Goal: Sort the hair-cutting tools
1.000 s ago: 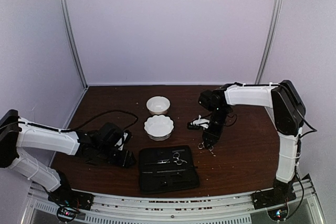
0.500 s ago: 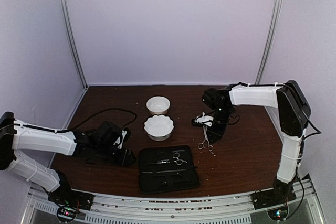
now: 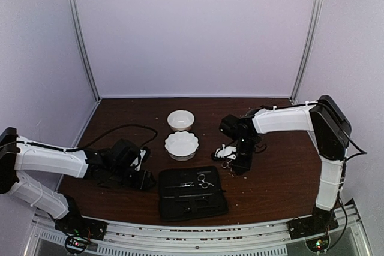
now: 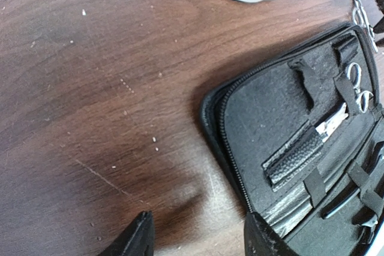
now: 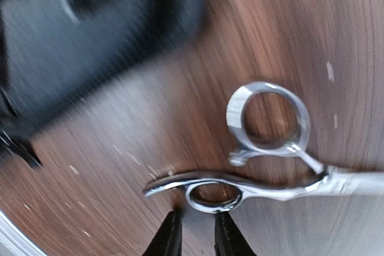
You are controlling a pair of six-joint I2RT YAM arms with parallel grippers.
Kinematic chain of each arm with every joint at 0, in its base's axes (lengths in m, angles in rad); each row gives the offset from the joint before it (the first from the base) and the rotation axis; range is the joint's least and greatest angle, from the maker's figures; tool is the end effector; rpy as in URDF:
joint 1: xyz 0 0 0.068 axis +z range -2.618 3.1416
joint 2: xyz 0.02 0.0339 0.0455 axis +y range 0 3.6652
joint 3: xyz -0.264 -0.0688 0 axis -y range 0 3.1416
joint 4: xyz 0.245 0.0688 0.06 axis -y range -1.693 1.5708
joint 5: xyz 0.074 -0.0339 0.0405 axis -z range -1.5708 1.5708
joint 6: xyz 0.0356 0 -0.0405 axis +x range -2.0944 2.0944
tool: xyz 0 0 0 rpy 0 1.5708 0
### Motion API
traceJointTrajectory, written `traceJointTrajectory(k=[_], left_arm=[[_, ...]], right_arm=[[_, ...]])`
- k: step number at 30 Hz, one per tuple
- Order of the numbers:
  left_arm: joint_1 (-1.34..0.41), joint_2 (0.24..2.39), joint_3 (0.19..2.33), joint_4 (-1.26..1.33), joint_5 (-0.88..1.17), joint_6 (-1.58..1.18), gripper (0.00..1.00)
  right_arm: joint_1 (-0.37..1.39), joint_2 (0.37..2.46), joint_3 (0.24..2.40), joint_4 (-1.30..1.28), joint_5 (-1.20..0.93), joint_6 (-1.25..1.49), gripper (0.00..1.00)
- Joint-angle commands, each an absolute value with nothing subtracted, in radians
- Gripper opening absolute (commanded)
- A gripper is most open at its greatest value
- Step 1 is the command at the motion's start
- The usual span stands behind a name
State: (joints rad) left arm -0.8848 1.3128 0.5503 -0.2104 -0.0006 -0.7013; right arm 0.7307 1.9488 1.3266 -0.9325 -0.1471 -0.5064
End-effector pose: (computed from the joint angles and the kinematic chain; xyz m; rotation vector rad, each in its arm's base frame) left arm 0.1476 -0.1802 0.1523 0.2436 2.6504 -0.5839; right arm 0.2596 0.2396 0.1556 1.8179 -2.5510 -0.2322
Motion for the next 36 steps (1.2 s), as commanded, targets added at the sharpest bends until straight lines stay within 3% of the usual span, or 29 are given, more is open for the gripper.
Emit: traceJointTrajectory(k=[1,6,12,19,36], left_arm=[[-0.892,1.33,0.564,-0.177,0.008,-0.715,0.54],[-0.897,1.303,0.553,-0.184,0.006,-0.723,0.54],[-0.897,1.263,0.516,-0.183,-0.011,-0.739,0.54],[-0.897,1.287,0.537,-0.181,-0.008,-0.72,0.53],[-0.898,1.293,0.546,-0.19,-0.008,-0.717,0.53]], right_arm=[[0.766,2.013,1.437,-0.902,-0.209,-0.527,0.23],[0.741,2.096,1.56,-0.94,-0.25,-0.552,0.27],[0.711,2.051,1.574,-1.015,-0.27,-0.643,0.3],[0.68,2.03,1.588,-1.005,-0.161,-0.7,0.41],[0.678,2.111,1.616,-1.0,-0.08,-0.749,0.41]])
